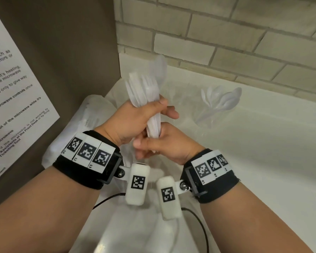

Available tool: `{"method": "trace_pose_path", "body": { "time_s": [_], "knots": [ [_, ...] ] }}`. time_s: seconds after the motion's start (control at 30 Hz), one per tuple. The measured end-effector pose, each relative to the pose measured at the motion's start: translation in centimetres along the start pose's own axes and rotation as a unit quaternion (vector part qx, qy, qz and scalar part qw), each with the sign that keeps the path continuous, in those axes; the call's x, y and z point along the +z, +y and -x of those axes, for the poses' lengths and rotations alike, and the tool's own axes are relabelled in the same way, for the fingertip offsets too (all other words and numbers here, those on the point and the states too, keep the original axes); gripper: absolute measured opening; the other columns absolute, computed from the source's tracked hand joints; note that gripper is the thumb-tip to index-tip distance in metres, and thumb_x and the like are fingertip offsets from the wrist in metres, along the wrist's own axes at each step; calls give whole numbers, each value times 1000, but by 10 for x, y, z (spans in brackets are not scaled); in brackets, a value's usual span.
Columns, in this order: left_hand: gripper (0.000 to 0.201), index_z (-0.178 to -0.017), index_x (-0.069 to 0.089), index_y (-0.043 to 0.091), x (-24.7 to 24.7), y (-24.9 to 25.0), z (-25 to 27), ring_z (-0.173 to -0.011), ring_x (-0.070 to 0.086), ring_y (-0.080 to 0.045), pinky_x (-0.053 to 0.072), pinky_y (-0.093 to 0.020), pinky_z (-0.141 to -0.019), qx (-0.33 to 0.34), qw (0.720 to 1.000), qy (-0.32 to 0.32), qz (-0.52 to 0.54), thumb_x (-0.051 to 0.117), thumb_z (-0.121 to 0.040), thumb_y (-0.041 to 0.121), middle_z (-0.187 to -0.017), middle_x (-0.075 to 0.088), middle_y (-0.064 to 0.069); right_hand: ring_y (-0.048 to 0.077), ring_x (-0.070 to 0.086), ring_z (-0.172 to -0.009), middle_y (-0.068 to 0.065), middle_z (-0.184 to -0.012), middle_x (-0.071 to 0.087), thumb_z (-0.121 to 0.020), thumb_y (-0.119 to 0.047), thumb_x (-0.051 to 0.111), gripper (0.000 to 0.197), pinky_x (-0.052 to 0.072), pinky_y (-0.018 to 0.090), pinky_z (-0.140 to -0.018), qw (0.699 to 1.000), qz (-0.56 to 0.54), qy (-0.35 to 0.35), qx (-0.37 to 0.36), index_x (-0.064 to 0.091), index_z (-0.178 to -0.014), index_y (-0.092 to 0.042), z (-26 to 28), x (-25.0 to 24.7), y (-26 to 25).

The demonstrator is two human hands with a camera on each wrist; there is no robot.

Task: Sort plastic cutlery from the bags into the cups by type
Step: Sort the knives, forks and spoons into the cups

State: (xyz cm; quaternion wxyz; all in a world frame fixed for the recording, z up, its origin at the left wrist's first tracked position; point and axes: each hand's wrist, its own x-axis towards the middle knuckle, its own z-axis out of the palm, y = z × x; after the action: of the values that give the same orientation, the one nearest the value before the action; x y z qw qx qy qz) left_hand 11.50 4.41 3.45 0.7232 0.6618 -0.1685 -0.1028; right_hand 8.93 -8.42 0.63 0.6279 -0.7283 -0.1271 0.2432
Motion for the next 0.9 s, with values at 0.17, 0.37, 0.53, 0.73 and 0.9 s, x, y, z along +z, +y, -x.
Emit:
{"method": "trace_pose_path", "body": {
  "time_s": [0.17,0.37,0.53,0.73,0.9],
  "knots": [
    [20,-77,52,16,-13,-11,-6,-50,57,-19,53,-44,-64,25,989,147,2,51,-96,21,-55,49,4,14,67,-65,-1,-71,70,-65,-49,79,40,53,35,-66,978,155,141,15,67,-83,-15,8,-38,-24],
    [26,-97,47,11,-4,-34,-10,-61,61,-28,54,-39,-54,8,928,197,-315,57,-90,34,-72,58,-5,13,53,-55,-2,-67,58,-71,-25,84,24,49,29,-54,931,131,301,-157,63,-82,-20,1,-32,-63],
    [26,-97,42,8,0,-29,-12,-58,52,-12,37,-20,-43,36,904,204,-374,60,-89,25,-71,53,-1,8,55,-63,-8,-82,59,-68,-39,83,39,50,24,-65,895,247,338,-154,61,-96,-24,-9,-20,-63],
    [31,-98,39,11,1,-31,-12,-54,44,-3,29,-17,-42,21,889,237,-391,64,-86,23,-66,45,9,8,63,-63,-13,-86,60,-76,-21,77,25,52,24,-69,904,240,320,-150,56,-90,-24,-12,-19,-59],
    [30,-109,40,5,6,-34,-11,-52,44,-8,26,-20,-42,19,886,233,-401,60,-89,16,-64,43,8,1,56,-66,-12,-85,62,-75,-37,78,24,43,12,-66,886,248,362,-149,59,-84,-25,-16,-15,-59]
  ]
}}
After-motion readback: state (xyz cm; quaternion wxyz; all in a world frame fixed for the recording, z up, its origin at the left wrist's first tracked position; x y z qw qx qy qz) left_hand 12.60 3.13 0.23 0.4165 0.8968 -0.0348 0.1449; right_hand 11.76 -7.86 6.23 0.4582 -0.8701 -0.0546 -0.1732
